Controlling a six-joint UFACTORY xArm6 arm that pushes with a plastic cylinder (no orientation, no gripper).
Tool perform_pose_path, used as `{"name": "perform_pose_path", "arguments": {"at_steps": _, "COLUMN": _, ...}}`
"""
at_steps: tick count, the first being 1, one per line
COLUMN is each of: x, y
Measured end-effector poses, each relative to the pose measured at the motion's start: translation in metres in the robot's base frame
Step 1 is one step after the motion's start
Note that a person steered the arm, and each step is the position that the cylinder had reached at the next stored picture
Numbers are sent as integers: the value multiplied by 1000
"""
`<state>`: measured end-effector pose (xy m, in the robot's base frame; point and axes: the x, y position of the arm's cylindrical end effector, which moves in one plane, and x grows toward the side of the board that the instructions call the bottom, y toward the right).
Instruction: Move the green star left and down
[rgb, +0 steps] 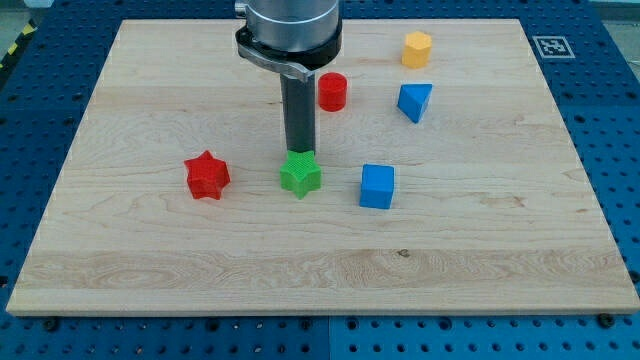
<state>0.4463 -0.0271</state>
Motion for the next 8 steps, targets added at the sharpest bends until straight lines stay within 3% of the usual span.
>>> {"name": "perform_pose_path", "arguments": {"at_steps": 6, "x": -1, "y": 1}}
{"name": "perform_pose_path", "arguments": {"at_steps": 8, "x": -9, "y": 86}}
